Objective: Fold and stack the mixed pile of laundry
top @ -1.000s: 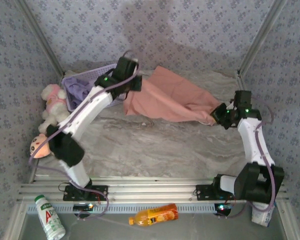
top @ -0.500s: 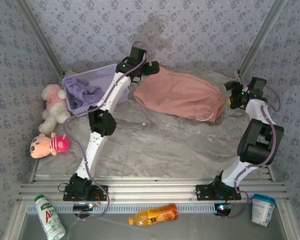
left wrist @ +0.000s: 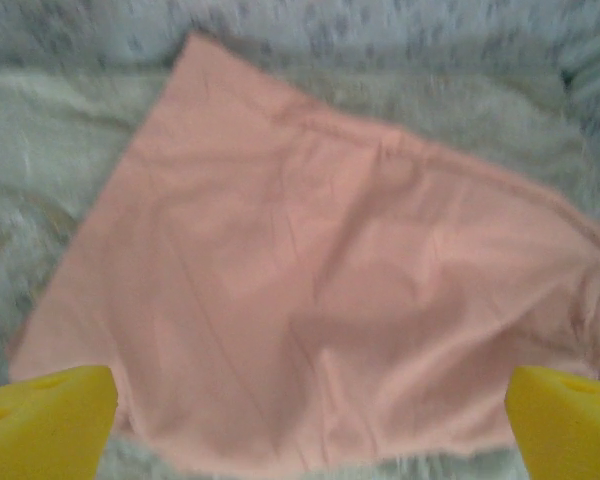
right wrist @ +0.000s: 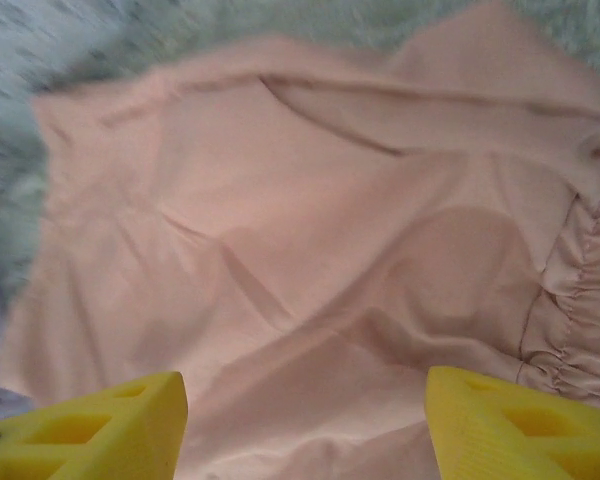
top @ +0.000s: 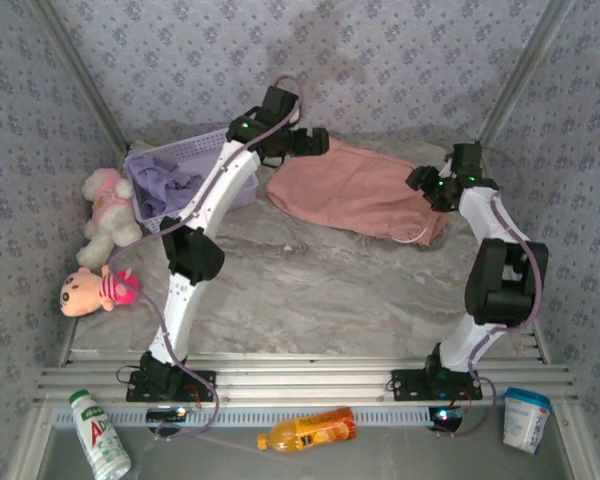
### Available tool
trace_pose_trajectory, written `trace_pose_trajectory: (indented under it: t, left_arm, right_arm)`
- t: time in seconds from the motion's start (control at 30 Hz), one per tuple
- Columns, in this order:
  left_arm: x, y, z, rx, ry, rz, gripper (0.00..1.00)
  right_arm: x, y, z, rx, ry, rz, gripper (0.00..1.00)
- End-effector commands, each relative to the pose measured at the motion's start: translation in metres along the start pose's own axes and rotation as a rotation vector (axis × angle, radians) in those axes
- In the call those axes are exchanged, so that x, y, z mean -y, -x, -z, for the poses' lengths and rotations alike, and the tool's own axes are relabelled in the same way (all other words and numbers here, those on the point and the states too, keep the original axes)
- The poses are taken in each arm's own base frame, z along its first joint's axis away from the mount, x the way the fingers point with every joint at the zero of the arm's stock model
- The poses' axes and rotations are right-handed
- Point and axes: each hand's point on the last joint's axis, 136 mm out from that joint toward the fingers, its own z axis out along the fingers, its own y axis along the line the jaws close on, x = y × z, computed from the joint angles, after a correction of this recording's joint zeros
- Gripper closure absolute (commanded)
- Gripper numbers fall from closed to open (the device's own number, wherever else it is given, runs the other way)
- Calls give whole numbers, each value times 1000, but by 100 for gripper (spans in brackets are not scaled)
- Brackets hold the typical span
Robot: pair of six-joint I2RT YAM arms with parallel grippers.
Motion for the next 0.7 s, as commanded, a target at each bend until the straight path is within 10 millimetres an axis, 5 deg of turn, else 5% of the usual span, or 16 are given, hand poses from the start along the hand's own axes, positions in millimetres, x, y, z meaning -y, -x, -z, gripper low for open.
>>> trace_pose_trajectory:
  t: [0.0,0.13,0.3,0.47,0.57,0.67]
  left_arm:
    - [9,-44,6,-98,17,-33,0]
    - [1,-76,13,-97,6,61,0]
    - [-25,-107,16,-102,52,112,0]
    - [-36,-118,4,-117,53,125,0]
    - [-33,-114,-7,-117,36,121,3]
    - [-29,-110,-21,-122,21,96,13]
  right_arm:
    - [33,-13,-30,-83,-143,81,36]
    - [46,-49,-59,-229,-168,100,41]
    - [36,-126,-64,-405,-190,239,42]
    - [39,-212,-30,-564,-297,357,42]
    - [30,-234,-7,-601,-253,335,41]
    - [27,-229,20,-577,-257,304,39]
